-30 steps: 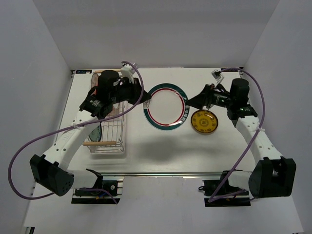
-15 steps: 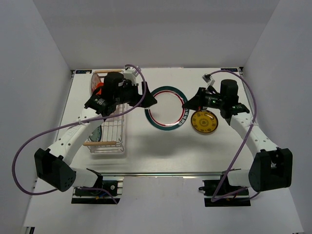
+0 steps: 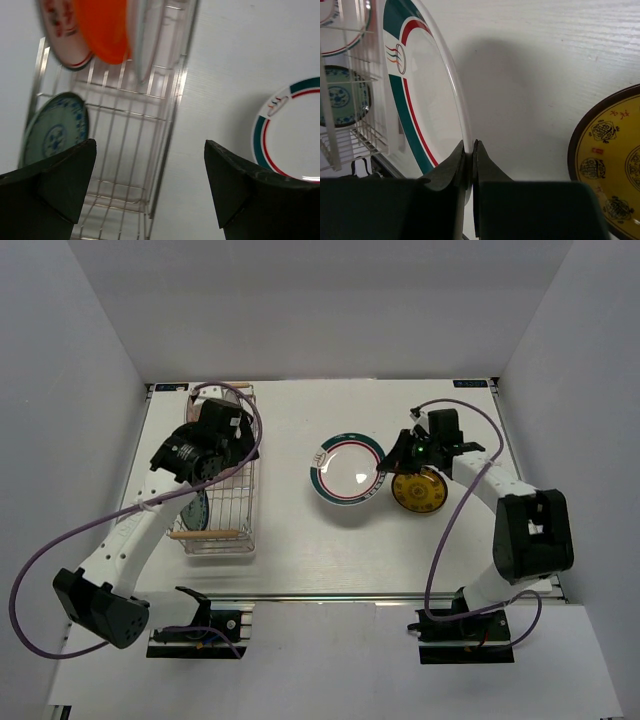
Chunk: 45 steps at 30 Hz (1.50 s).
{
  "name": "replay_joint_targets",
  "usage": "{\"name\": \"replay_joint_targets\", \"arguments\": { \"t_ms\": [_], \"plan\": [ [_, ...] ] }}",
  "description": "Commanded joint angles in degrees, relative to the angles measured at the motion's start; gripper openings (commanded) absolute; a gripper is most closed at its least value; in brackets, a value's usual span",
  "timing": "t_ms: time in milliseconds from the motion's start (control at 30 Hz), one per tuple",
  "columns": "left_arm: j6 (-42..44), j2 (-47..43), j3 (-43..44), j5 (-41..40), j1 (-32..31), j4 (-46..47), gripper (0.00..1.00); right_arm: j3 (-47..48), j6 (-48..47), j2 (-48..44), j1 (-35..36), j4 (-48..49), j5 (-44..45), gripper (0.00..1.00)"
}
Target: Unload the plates from the dish rack
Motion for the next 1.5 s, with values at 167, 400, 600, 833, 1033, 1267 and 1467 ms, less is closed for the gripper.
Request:
{"name": "replay_joint_targets", "arguments": {
  "t_ms": [167,400,600,833,1033,1267,1467],
  "plan": [
    [-10.05,-2.17,-0.32,-19.33,0.53,-15.64,0.98,5.79,2.81,9.44,1.94,3.77,1.30,0.00],
    [-11.28,-5.16,-3.30,-21.89,1.75,-17.49,0.98,7.99,3.25,16.30,2.65,4.66,0.16,0.00],
    [-11.55,-5.78,-6.55,-21.36,3.52,-17.40,0.98,9.13,0.53,17.88,3.61,2.64,0.68,0.13],
    [-10.32,-4.99,-8.49,-19.69,6.94,-16.43,0.98,11.94,-6.67,20.42,4.76,-5.00,0.78,0.19],
    [-8.74,-5.25,-8.85,-18.11,8.79,-15.12,0.98,11.07,-8.61,20.17,5.28,-8.00,1.74,0.56],
    [-5.84,-5.42,-9.81,-15.74,10.64,-12.14,0.98,11.07,-8.70,16.13,5.37,-9.58,2.88,0.89],
    [-2.76,-5.87,-12.80,-13.19,11.17,-8.08,0.98,12.30,-7.38,7.27,4.76,-12.74,12.02,0.89]
  ]
}}
